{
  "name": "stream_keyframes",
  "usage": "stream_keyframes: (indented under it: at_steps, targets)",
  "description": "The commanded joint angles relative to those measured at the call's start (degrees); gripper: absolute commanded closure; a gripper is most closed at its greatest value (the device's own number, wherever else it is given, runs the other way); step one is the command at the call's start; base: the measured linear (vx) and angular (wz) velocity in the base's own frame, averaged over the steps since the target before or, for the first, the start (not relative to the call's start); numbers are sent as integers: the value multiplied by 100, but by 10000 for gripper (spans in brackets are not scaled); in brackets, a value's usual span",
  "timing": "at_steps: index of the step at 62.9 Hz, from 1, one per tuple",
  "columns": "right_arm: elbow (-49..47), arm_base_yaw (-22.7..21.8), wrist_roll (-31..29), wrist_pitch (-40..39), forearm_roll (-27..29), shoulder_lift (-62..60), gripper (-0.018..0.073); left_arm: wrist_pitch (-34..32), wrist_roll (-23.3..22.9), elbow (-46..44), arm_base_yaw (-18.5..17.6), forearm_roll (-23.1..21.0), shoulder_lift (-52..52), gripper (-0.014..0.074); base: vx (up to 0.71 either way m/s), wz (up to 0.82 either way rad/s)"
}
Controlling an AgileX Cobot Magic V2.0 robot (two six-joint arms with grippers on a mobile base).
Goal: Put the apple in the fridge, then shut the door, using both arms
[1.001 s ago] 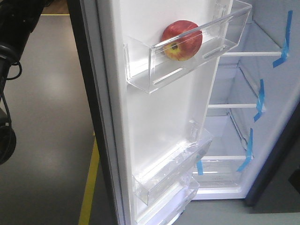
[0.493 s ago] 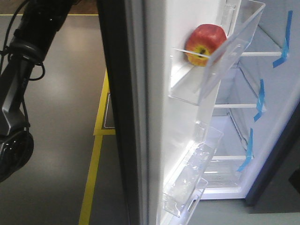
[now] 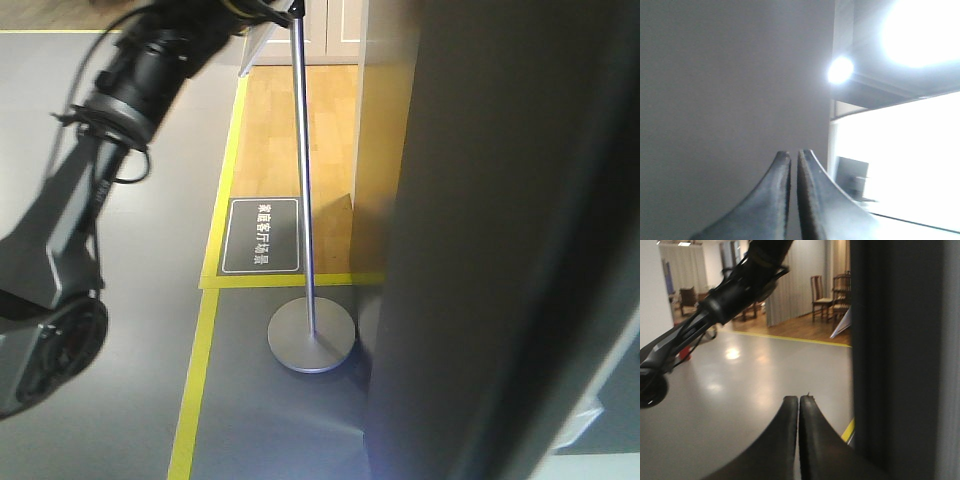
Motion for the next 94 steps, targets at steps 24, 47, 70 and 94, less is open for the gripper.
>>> stream_keyframes:
  at_steps: [24, 47, 70, 94]
  targets:
    - [-1261, -12, -1187, -2617, 263, 2980, 170, -752, -49, -377, 1075, -385, -439, 555, 0, 0]
    - [-2655, -12, -1230, -4519, 426, 5425, 67, -752, -49, -377, 1407, -441, -439, 555, 0, 0]
    - [-3569, -12, -1209, -5333, 443, 6596, 85, -746, -49, -377, 1664, -266, -439, 555, 0, 0]
    - [-4660, -12, -1214, -5401, 443, 7775, 88, -746, -49, -377, 2119, -202, -439, 555, 0, 0]
